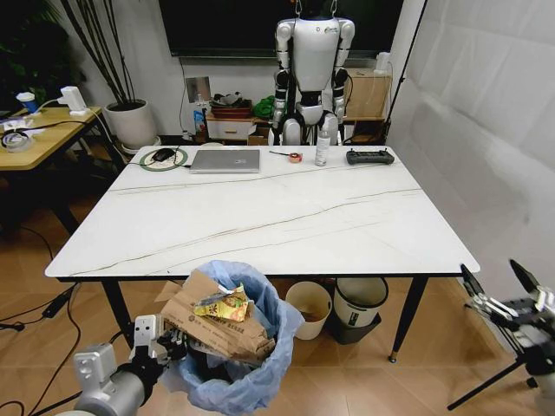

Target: Pick up the trash bin and place the trash from the table into it.

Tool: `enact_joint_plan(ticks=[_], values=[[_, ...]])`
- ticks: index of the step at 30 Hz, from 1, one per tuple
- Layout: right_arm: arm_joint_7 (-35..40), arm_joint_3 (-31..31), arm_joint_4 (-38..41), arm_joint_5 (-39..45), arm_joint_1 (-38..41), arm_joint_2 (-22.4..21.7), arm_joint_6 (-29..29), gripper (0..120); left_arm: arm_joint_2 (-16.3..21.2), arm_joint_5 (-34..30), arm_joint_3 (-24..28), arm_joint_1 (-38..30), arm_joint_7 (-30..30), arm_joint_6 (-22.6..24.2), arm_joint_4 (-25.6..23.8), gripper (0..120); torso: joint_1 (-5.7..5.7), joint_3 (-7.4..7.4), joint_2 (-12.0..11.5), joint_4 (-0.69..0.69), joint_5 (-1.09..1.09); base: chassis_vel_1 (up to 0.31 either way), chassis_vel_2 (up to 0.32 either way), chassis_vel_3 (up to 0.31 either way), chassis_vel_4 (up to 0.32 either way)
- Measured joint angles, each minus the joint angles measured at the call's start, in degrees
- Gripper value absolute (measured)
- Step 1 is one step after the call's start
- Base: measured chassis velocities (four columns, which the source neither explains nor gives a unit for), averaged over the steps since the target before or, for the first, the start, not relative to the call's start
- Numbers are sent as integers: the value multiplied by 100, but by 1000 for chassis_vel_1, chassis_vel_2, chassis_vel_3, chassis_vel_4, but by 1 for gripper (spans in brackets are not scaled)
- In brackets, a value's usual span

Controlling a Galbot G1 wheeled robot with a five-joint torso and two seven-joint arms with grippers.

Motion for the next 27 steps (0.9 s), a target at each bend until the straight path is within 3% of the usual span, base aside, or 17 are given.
enact_joint_plan(ticks=[17,27], values=[[-133,73,-196,25,-16,26,64,100,-30,633,227,-44,62,-400,406,0,1,1,-2,0,2,0,0,0,0],[-123,54,-196,39,-3,12,57,100,-56,655,222,-57,-7,-581,571,0,1,1,-2,0,2,0,0,0,0]])
